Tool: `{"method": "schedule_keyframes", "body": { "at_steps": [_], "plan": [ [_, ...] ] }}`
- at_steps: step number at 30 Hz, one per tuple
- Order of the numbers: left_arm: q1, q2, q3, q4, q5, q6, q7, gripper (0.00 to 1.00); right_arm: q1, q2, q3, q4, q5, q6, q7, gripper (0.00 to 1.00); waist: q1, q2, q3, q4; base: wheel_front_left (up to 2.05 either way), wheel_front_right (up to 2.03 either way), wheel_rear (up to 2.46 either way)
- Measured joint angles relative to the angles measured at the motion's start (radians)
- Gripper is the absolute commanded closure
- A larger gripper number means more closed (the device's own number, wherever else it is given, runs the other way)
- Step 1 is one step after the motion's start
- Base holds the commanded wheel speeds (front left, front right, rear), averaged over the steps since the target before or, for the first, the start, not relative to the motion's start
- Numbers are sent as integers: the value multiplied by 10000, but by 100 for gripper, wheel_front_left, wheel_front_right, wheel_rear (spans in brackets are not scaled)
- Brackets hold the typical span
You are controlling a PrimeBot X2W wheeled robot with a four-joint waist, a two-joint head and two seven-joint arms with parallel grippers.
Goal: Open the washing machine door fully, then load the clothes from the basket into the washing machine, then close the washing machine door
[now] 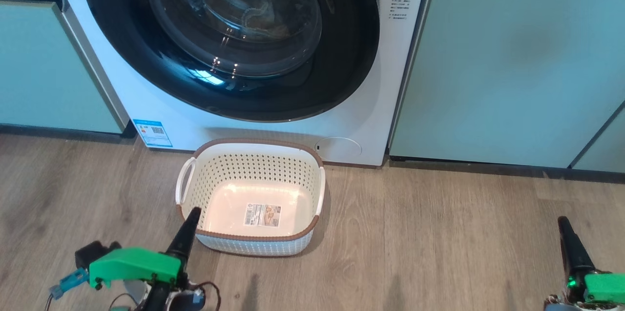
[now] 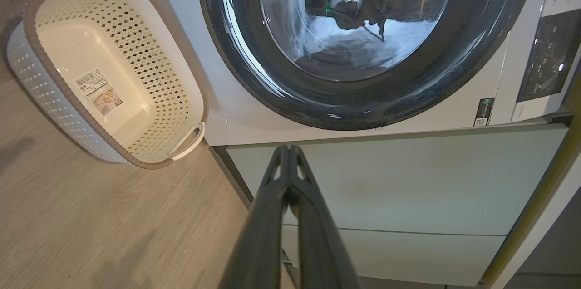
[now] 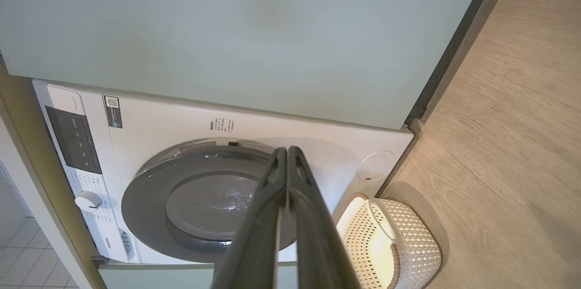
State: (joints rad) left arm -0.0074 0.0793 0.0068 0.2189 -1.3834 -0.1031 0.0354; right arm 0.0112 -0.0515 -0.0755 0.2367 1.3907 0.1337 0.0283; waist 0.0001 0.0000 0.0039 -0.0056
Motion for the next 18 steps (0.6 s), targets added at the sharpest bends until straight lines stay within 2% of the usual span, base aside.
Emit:
{"method": "schedule_keyframes", "body": {
  "at_steps": [18],
  "plan": [
    [-319,-100,293,458,-2021,-105,408,100,-407,-25,-174,299,1965,-2,428,100,0,0,-6,48,0,0,0]
  ]
}}
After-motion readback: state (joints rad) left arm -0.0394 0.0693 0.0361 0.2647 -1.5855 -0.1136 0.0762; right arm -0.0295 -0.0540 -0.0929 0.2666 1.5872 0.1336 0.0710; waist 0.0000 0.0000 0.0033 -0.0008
